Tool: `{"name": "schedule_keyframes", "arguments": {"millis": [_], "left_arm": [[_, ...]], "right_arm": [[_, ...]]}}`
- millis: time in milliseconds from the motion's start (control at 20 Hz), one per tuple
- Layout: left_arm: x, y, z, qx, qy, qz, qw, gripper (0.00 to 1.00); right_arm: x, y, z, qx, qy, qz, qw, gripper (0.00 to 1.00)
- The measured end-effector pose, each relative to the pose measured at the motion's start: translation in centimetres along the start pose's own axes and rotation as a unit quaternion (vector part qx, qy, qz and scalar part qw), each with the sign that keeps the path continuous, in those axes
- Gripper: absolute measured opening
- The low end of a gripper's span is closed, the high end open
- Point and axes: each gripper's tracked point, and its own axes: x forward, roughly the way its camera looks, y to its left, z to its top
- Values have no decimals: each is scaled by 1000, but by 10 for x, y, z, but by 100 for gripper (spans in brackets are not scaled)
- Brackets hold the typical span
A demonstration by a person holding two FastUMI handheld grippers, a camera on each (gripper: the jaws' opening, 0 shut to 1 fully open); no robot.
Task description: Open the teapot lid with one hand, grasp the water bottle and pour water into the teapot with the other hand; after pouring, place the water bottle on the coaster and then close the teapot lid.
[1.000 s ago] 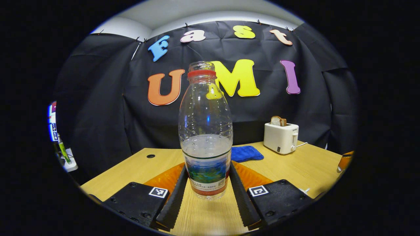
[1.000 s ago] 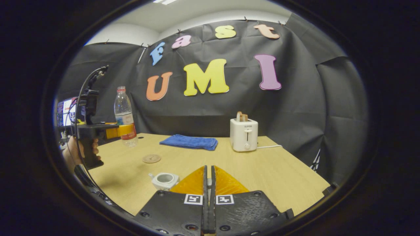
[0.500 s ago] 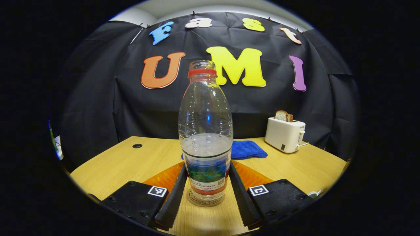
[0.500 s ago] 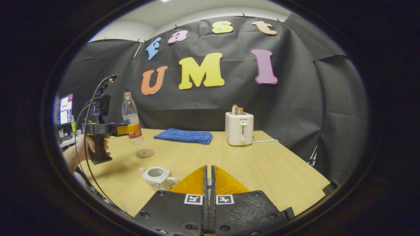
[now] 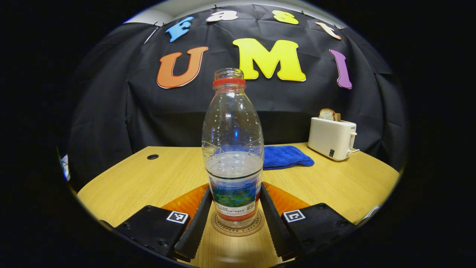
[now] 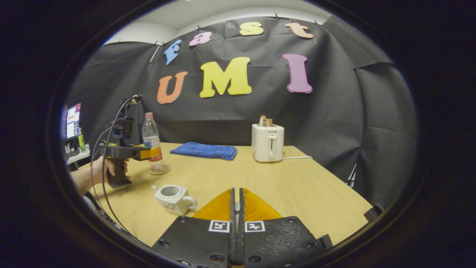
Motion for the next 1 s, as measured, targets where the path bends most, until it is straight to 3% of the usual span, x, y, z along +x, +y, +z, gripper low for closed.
{"name": "schedule_keyframes", "arguments": {"millis": [550, 700, 750, 1000], "left_arm": [[1, 0, -7, -2, 13, 1, 1000, 80], [0, -2, -11, 0, 25, 0, 1000, 91], [-4, -2, -12, 0, 29, 0, 1000, 99], [-10, 0, -11, -4, 31, 3, 999, 100]], "right_arm": [[-1, 0, 1, -5, -1, 2, 1000, 0], [-1, 1, 1, -4, -2, 4, 1000, 0], [-1, 1, 2, -4, -2, 4, 1000, 0], [-4, 8, 3, -9, -5, 9, 1000, 0]]}}
